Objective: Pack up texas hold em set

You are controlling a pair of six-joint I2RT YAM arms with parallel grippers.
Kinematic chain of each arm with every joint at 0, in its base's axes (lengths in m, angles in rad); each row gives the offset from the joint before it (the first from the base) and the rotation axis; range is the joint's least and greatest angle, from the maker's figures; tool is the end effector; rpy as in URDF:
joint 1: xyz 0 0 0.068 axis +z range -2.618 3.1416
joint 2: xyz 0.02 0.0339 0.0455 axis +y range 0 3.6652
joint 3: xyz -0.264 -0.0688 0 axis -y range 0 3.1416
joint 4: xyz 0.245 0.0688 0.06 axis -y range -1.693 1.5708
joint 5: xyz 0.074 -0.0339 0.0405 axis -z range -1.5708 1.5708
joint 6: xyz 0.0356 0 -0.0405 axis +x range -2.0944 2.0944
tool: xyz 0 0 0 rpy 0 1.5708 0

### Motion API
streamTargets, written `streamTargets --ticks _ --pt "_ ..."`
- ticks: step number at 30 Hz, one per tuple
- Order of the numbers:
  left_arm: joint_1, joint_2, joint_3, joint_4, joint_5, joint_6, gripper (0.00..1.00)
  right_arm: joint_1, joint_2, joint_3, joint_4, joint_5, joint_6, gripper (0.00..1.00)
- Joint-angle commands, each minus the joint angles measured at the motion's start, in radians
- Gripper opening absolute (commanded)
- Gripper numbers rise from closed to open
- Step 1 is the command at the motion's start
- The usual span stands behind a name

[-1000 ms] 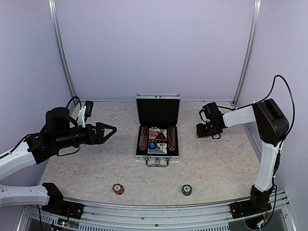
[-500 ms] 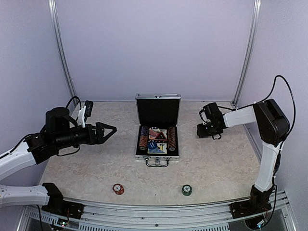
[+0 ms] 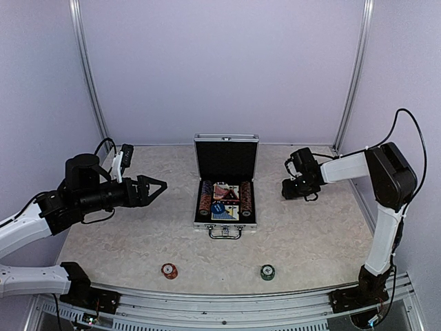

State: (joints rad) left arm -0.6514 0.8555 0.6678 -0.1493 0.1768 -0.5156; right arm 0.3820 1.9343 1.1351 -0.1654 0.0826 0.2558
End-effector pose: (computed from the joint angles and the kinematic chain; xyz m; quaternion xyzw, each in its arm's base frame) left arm 0.1566 -0.1272 0.2900 0.1061 0.8072 -0.3776 0.4412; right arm 0.3631 0.1427 0.1365 -0.0478 0.9525 0.0561 0.2955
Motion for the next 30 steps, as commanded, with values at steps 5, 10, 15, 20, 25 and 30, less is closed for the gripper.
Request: streamTargets --ticks 5,10,15,20,25,30 --pt "0.006 -0.008 -0.01 0.025 0.008 -0.003 0.99 0.037 -0.031 -0.012 -0.069 -0.009 -0.002 0.46" --pt "0.006 -0.007 -0.01 0.025 0.009 -0.004 0.99 0.048 -0.037 -0.003 -0.077 -0.007 -0.001 0.46" --pt "0.005 -0.009 -0.008 0.024 0.01 -0.003 0.99 0.055 -0.043 0.003 -0.084 -0.001 -0.001 0.46" --pt "0.006 -0.007 -0.007 0.025 0.008 -0.003 0.99 0.06 -0.047 0.014 -0.094 0.004 -0.004 0.46" --pt "0.006 -0.005 -0.005 0.027 0.01 -0.003 0.99 0.067 -0.054 0.023 -0.103 0.008 -0.006 0.46" --pt "0.006 -0.001 -0.002 0.027 0.009 -0.001 0.99 0.073 -0.055 0.032 -0.11 0.012 -0.008 0.46"
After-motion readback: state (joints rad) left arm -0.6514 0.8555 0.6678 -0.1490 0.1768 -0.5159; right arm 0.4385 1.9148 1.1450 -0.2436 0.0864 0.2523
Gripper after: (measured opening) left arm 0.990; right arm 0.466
